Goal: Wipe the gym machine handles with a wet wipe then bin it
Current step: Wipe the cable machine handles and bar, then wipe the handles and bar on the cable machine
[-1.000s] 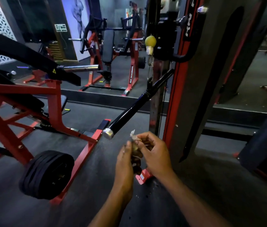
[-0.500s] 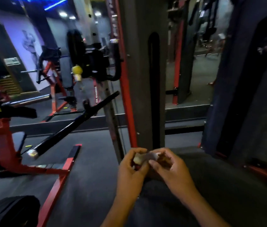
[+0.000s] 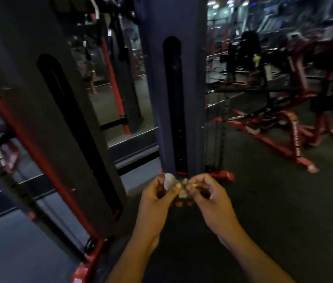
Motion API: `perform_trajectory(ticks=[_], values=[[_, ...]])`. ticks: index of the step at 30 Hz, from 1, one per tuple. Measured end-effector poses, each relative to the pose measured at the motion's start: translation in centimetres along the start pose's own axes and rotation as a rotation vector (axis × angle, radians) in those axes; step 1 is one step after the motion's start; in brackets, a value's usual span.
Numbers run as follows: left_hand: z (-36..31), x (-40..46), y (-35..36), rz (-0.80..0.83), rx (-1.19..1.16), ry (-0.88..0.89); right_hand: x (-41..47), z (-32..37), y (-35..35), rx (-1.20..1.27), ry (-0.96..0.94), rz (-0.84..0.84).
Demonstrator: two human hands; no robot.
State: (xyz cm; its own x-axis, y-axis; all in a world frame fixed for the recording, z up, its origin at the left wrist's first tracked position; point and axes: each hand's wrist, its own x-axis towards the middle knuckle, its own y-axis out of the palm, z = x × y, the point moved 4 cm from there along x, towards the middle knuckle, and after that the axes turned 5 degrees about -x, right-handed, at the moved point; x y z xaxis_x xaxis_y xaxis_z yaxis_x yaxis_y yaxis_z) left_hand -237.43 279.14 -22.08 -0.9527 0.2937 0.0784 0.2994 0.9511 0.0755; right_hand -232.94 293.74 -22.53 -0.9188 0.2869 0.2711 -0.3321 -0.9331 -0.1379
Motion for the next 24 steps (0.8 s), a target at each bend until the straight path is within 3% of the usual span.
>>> perform_trajectory(ticks=[3,5,8,15,24], values=[[0.1,1.9,2.8,0.082,-0.008,0.022,0.4,0.5,-3.6,-0.26,-0.13,-0.104],[0.0,3.2,4.3,0.125,-0.013,0.03,0.8,0.9,-4.6,-0.387,-0.155,-0.075],[-0.1,5.1,5.8,0.222,-0.023,0.04,1.8,1.1,-5.1,-0.381,-0.086,-0.047],[-0.3,10.3,6.6,0.475,-0.086,0.039,5.9,2.1,-6.3,-0.336,-0.085,-0.154],[2.3,17.7,11.9,0.506,-0.123,-0.036,10.9,-1.5,-10.2,-0.382,-0.009,-0.219]])
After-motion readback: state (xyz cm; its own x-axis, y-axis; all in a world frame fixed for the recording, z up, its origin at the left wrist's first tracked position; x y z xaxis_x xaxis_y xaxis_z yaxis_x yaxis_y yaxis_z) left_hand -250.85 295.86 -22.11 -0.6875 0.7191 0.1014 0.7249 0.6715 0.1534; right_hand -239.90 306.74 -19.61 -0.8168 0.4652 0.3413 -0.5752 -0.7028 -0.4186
